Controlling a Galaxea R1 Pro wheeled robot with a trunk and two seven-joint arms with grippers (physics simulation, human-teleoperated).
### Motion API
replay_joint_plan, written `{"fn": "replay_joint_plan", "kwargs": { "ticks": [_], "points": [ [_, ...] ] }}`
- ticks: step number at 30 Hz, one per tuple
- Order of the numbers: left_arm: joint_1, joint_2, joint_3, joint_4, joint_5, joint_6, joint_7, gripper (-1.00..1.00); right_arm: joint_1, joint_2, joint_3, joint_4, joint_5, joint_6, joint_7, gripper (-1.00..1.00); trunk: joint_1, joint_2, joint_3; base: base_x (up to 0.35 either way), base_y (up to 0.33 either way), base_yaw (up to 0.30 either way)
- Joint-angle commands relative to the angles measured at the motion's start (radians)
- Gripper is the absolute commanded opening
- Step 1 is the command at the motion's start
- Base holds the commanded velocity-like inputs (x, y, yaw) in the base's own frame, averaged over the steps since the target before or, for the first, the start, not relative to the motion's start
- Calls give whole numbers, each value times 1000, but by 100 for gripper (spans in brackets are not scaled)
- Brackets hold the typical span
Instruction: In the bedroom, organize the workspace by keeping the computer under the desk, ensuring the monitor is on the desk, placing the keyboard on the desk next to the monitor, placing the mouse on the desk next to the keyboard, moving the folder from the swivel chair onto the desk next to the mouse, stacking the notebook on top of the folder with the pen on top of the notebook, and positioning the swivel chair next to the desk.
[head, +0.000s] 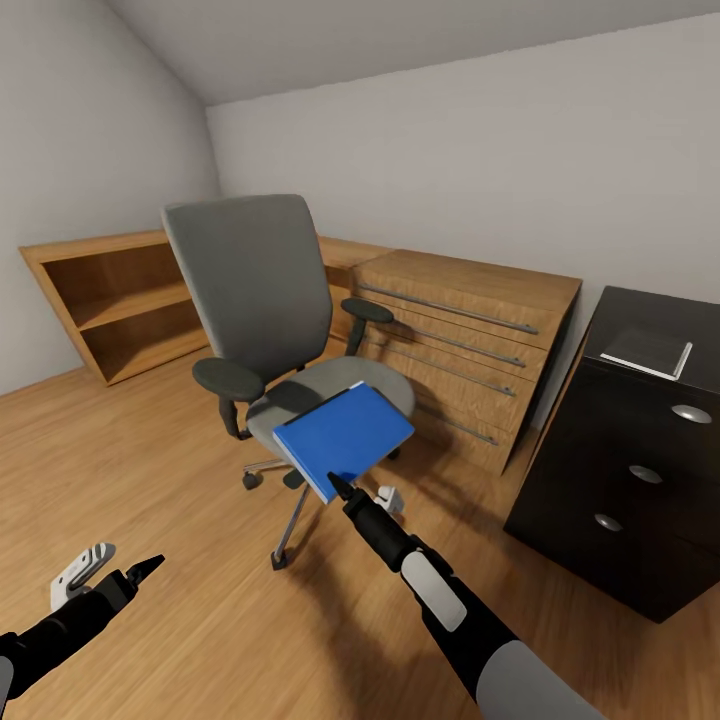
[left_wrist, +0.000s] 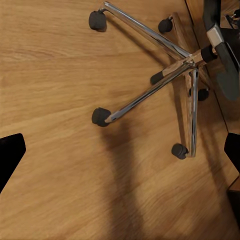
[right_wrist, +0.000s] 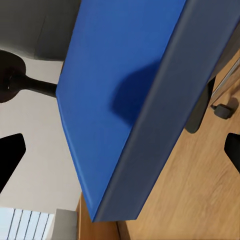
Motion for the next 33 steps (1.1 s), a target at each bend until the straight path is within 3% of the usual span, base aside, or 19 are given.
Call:
{"fn": "replay_joint_plan", "kwargs": {
  "ticks": [1, 8, 11, 16, 33],
  "points": [
    [-1, 0, 2, 0, -6, 5, -8, 100, -1, 0, 0, 0, -11, 6, 3, 100, 0, 0, -1, 0, 0, 0],
    [-1, 0, 2, 0, -6, 5, -8, 100, -1, -2, -2, 0, -13, 8, 4, 100, 0, 0, -1, 0, 0, 0],
    [-1, -1, 2, 0, -6, 5, -8, 100, -1, -5, -3, 0, -81, 10, 4, 100, 0, 0, -1, 0, 0, 0],
    [-1, -1, 1, 0, -6, 5, -8, 100, -1, -7, -4, 0, -120, 10, 4, 100, 0, 0, -1, 0, 0, 0],
    [-1, -2, 2, 0, -6, 5, -8, 100, -1, -11, -8, 1, -155, 31, 5, 100, 0, 0, -1, 0, 0, 0]
  ]
}}
